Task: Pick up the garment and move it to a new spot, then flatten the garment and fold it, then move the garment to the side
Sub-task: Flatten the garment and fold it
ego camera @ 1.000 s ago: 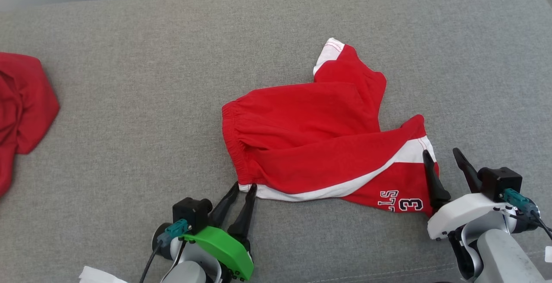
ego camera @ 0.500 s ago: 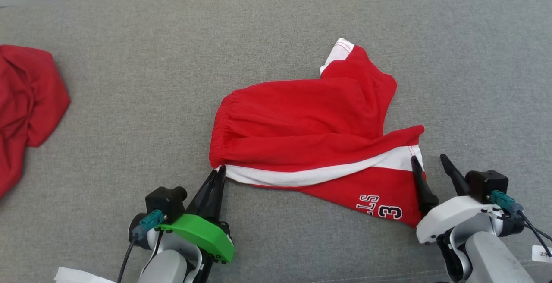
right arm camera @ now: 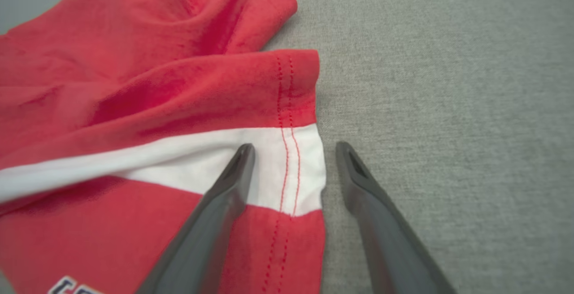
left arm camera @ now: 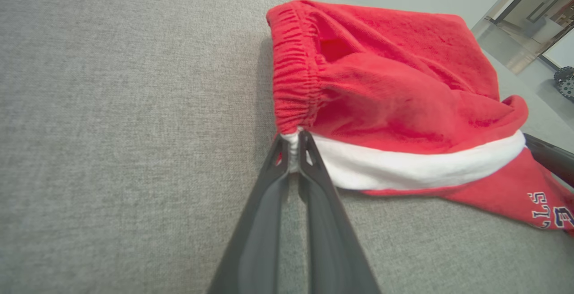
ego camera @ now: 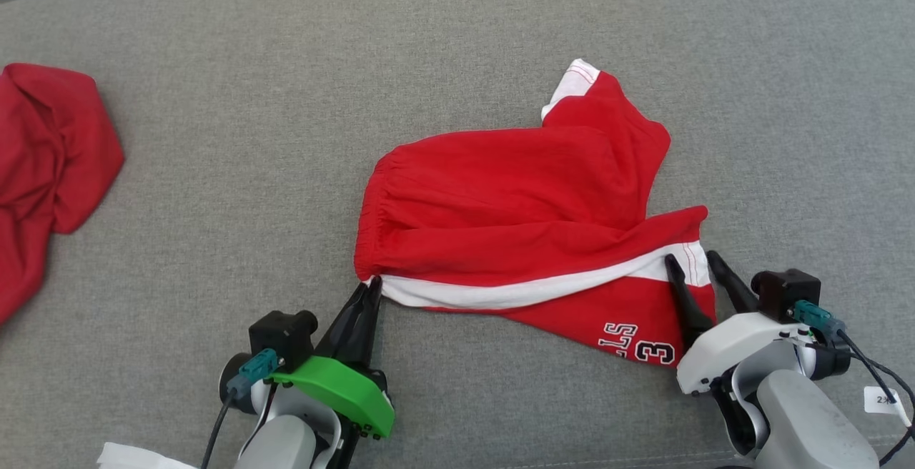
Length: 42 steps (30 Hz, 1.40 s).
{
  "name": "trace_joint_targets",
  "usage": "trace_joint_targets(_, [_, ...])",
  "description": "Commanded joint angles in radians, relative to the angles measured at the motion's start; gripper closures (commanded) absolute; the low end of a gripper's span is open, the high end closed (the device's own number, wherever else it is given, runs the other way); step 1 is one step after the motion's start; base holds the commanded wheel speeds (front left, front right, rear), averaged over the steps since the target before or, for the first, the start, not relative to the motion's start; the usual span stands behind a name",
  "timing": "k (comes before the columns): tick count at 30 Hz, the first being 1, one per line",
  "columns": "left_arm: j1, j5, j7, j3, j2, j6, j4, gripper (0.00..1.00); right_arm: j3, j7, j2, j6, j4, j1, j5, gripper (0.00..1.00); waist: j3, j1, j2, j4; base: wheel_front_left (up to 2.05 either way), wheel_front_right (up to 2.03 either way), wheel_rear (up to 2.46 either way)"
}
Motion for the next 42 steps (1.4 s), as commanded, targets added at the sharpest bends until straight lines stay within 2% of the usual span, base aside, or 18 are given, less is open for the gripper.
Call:
trace_joint_targets(1, [-0.005, 0.007, 0.000, 0.000, 0.000, -0.001, 0.001, 1.00, 0.011, 0.001, 0.000, -0.001, 0.018, -0.011, 0.011, 0.67, 0.000, -0.0001, 0.0000, 0.002, 0.00, 0.00, 0.00])
trace_joint_targets(2, [-0.007, 0.007, 0.000, 0.000, -0.001, -0.001, 0.001, 1.00, 0.018, 0.001, 0.000, -0.001, 0.029, -0.014, 0.017, 0.98, 0.000, -0.0001, 0.0000, 0.003, 0.00, 0.00, 0.00])
trace_joint_targets(3, [-0.008, 0.006, 0.000, 0.000, -0.001, -0.001, 0.001, 1.00, 0.020, 0.002, 0.000, -0.001, 0.036, -0.015, 0.022, 1.00, 0.000, -0.0001, 0.0000, 0.004, 0.00, 0.00, 0.00])
trace_joint_targets(8, [-0.006, 0.007, 0.000, 0.008, -0.001, -0.001, -0.007, 1.00, 0.018, 0.001, -0.009, -0.002, 0.025, -0.009, 0.042, 1.00, -0.009, -0.0001, 0.0000, 0.005, 0.00, 0.00, 0.00])
trace_joint_targets(13, [-0.003, -0.006, 0.000, 0.016, 0.015, -0.001, -0.055, 1.00, -0.005, 0.000, -0.004, -0.002, -0.074, 0.012, 0.074, 1.00, -0.068, -0.0001, 0.0000, 0.002, 0.00, 0.00, 0.00])
trace_joint_targets(16, [-0.037, -0.023, 0.000, 0.002, 0.051, -0.001, -0.088, 1.00, -0.014, 0.000, -0.017, -0.001, -0.142, 0.006, 0.101, 1.00, -0.128, -0.0001, 0.0000, 0.003, 0.00, 0.00, 0.00])
trace_joint_targets(21, [-0.170, -0.116, 0.000, -0.099, 0.174, -0.001, -0.081, 1.00, 0.018, 0.000, -0.074, -0.002, -0.211, -0.087, 0.146, 1.00, -0.233, -0.0001, 0.0000, 0.009, 0.00, 0.00, 0.00])
trace_joint_targets(22, [-0.170, -0.116, 0.000, -0.099, 0.174, -0.001, -0.081, 1.00, 0.018, 0.000, -0.074, -0.002, -0.211, -0.087, 0.146, 1.00, -0.233, -0.0001, 0.0000, 0.009, 0.00, 0.00, 0.00])
trace_joint_targets(23, [-0.265, -0.164, 0.008, -0.130, 0.237, 0.000, -0.091, 1.00, 0.032, 0.000, -0.104, -0.002, -0.222, -0.149, 0.162, 1.00, -0.254, -0.0001, 0.0000, 0.011, 0.00, 0.00, 0.00])
trace_joint_targets(24, [-0.309, -0.190, 0.023, -0.149, 0.266, 0.000, -0.093, 1.00, 0.045, 0.000, -0.122, -0.002, -0.225, -0.186, 0.160, 1.00, -0.261, -0.0001, 0.0000, 0.012, 0.00, 0.00, 0.00])
trace_joint_targets(25, [-0.408, -0.231, 0.053, -0.171, 0.323, 0.001, -0.102, 1.00, 0.063, 0.000, -0.145, -0.002, -0.226, -0.259, 0.170, 1.00, -0.270, -0.0001, 0.0000, 0.013, 0.00, 0.00, 0.00])
trace_joint_targets(26, [-0.408, -0.231, 0.053, -0.171, 0.323, 0.001, -0.102, 1.00, 0.063, 0.000, -0.145, -0.002, -0.226, -0.259, 0.170, 1.00, -0.270, -0.0001, 0.0000, 0.013, 0.00, 0.00, 0.00])
trace_joint_targets(29, [-0.549, -0.297, 0.104, -0.198, 0.378, 0.001, -0.116, 1.00, 0.083, 0.000, -0.171, -0.002, -0.222, -0.362, 0.190, 1.00, -0.275, -0.0001, 0.0000, 0.014, 0.00, 0.00, 0.00])
trace_joint_targets(35, [-0.750, -0.412, 0.195, -0.215, 0.436, 0.001, -0.147, 1.00, 0.100, 0.021, -0.200, -0.002, -0.230, -0.509, 0.241, 1.00, -0.237, -0.0001, 0.0000, 0.013, 0.00, 0.00, 0.00])
trace_joint_targets(38, [-0.799, -0.426, 0.234, -0.246, 0.450, 0.001, -0.153, 1.00, 0.113, 0.060, -0.217, -0.002, -0.240, -0.555, 0.244, 1.00, -0.163, -0.0001, 0.0000, 0.015, 0.00, 0.00, 0.00])
trace_joint_targets(42, [-0.836, -0.437, 0.246, -0.275, 0.442, 0.001, -0.130, 1.00, 0.135, 0.100, -0.217, -0.002, -0.230, -0.617, 0.234, 1.00, -0.020, -0.0001, 0.0000, 0.014, 0.00, 0.00, 0.00])
